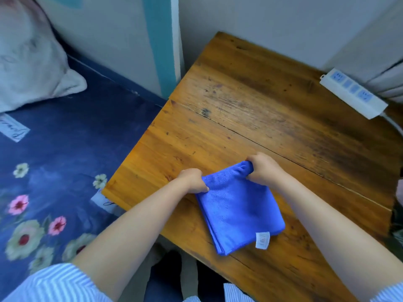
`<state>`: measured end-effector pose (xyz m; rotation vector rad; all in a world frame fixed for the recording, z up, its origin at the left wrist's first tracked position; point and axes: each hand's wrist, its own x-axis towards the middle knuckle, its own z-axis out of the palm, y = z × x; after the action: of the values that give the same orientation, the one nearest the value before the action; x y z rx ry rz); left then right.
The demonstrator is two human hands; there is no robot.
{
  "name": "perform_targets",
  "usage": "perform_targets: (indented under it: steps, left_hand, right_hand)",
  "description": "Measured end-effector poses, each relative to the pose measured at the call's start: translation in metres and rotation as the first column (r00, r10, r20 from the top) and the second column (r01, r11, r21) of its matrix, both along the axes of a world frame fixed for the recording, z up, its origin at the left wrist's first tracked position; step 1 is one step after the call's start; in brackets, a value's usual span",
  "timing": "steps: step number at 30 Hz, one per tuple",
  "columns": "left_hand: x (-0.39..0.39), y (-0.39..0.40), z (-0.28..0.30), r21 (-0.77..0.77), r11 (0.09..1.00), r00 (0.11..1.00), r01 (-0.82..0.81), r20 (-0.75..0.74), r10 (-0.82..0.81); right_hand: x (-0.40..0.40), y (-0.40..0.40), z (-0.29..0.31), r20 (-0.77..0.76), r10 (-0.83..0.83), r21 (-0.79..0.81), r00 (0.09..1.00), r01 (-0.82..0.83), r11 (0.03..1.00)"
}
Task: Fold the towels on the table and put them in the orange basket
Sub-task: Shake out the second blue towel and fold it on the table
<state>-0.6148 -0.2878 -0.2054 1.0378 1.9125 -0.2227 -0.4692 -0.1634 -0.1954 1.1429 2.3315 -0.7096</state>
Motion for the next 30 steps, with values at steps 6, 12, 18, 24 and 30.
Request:
perform_targets:
  steps: [6, 12, 18, 24, 30]
  left_hand:
    - [-0.048, -0.062, 0.042, 0.212, 0.949, 0.973, -0.231, 0.067, 0.222]
    - [-0.116, -0.187, 0.093, 0.443, 0.784, 0.847, -0.435, -0.093, 0.523]
    - [-0.169, -0.333, 0.137, 0.566, 0.695, 0.701, -0.445, -0.264, 0.663]
    - [-0.191, -0.481, 0.159, 0.6, 0.601, 0.572, -0.528, -0.271, 0.774]
    - [-0.202, -0.6, 0.168, 0.666, 0.429, 0.392, -0.61, -0.217, 0.894]
  right_hand:
    - [-0.059, -0.026, 0.059, -0.111, 0.143, -0.035, 0.983, -0.148, 0.988]
    - [-0.148, -0.114, 0.104, -0.337, 0.396, 0.067, 0.854, -0.398, 0.915]
    - [-0.23, -0.245, 0.122, -0.498, 0.568, 0.164, 0.655, -0.572, 0.804]
    - [-0.285, -0.378, 0.136, -0.611, 0.554, 0.165, 0.565, -0.593, 0.788]
    - [-0.332, -0.49, 0.151, -0.635, 0.621, 0.168, 0.459, -0.703, 0.691]
